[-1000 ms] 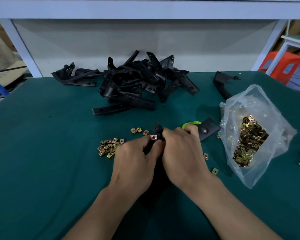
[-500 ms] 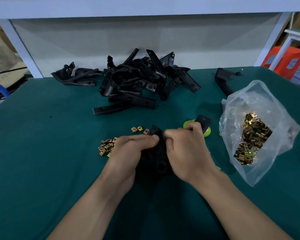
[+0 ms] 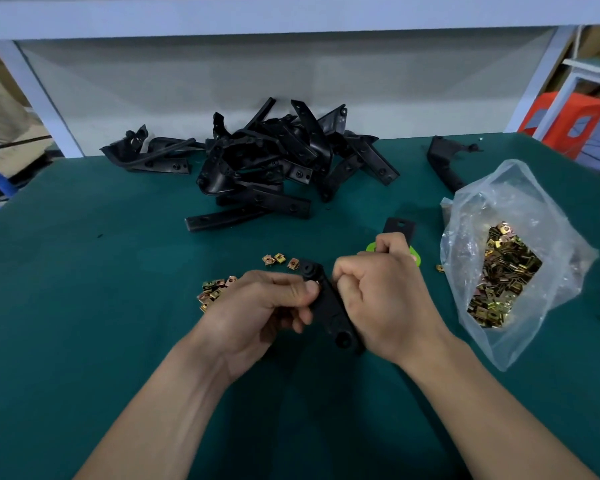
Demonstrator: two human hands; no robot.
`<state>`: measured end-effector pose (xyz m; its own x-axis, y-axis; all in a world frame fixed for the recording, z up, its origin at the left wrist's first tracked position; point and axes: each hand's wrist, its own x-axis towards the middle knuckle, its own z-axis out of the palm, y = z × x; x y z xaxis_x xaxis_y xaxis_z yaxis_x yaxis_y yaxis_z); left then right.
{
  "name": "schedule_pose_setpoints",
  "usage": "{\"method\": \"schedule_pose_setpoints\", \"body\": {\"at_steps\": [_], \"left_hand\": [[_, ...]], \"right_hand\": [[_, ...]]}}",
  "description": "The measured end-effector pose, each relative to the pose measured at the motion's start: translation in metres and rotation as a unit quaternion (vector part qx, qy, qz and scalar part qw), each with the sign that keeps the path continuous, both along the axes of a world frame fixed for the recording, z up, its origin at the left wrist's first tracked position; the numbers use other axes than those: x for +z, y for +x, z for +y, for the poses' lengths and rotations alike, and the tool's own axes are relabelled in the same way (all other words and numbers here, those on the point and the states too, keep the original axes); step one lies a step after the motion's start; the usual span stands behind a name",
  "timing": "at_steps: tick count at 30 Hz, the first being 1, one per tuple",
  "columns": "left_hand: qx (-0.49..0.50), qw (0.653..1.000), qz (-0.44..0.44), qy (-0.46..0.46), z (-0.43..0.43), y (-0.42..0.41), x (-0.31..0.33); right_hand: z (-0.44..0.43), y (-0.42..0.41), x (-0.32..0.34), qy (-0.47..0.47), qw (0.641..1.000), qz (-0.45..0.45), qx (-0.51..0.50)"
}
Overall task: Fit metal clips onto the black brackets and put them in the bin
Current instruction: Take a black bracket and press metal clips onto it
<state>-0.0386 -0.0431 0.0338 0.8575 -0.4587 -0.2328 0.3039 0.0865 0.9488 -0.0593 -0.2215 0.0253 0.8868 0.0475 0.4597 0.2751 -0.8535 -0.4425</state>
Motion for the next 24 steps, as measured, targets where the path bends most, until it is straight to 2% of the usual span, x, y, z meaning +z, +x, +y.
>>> {"method": "schedule_pose_setpoints", "body": {"at_steps": [3,6,9,12,15,19,22,24], "left_hand": [[-0.024,1.0,0.007,0.009,0.002,0.002,0.002],[-0.035,0.999,0.005,0.021,0.001,-0.001,0.002],[0.001,1.0,0.0,0.025,-0.007,-0.006,-0.002],[0.05,0.998,-0.013,0.032,-0.015,-0.008,-0.008],[0.117,0.992,-0.017,-0.033,-0.025,-0.016,-0.007],[0.207,0.971,-0.015,-0.121,-0.039,-0.03,-0.011],[0.202,0.967,0.003,-0.154,-0.039,-0.031,-0.016],[0.189,0.967,0.002,-0.17,-0.038,-0.03,-0.016]], "right_hand": [[-0.001,-0.001,0.001,0.021,1.0,-0.006,0.003],[-0.002,-0.002,-0.003,0.027,0.999,0.024,-0.003],[-0.001,-0.001,-0.008,0.032,0.998,0.052,-0.015],[0.001,0.002,-0.009,0.014,0.998,0.045,-0.032],[0.005,0.004,-0.007,0.025,0.999,0.005,-0.044],[0.013,0.002,-0.01,0.084,0.994,-0.022,-0.059],[0.011,0.0,-0.008,0.162,0.985,0.0,-0.065],[0.008,0.001,-0.007,0.216,0.975,0.031,-0.027]]}}
